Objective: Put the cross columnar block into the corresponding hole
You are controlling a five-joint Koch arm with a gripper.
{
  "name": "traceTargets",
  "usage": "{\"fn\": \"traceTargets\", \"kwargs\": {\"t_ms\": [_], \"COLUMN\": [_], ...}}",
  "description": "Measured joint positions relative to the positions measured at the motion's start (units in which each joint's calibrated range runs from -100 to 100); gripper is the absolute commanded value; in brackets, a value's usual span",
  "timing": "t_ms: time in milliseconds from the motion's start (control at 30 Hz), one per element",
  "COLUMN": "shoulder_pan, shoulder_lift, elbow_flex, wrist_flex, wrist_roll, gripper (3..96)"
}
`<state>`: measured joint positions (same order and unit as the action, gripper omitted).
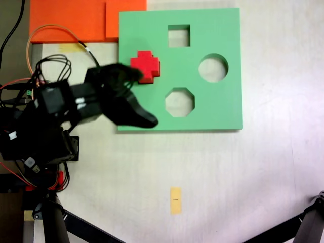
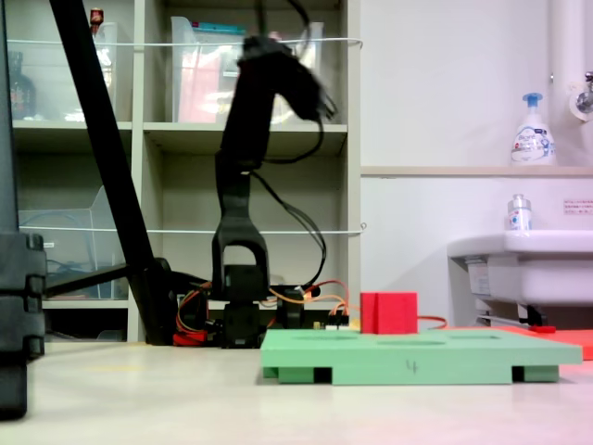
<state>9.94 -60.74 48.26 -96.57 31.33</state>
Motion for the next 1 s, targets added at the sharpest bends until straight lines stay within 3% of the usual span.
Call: {"fn": "traceTargets", "kwargs": {"t_ms": [133, 333, 500, 600, 800, 1000], "shoulder_pan": [-8.45, -10.70, -9.57, -8.45, -7.96, -7.91], "shoulder_lift": [-8.34, -22.16, -37.48, -38.03, -38.58, -38.71], "elbow_flex": [-1.76, -48.11, -105.05, -123.37, -145.81, -147.48], "wrist_flex": [12.14, 38.18, 82.04, 100.34, 106.80, 104.36], "wrist_roll": [-11.72, -16.70, -21.25, -24.03, -25.45, -25.49], "gripper": [53.2, 52.3, 48.1, 48.1, 47.9, 48.7]}}
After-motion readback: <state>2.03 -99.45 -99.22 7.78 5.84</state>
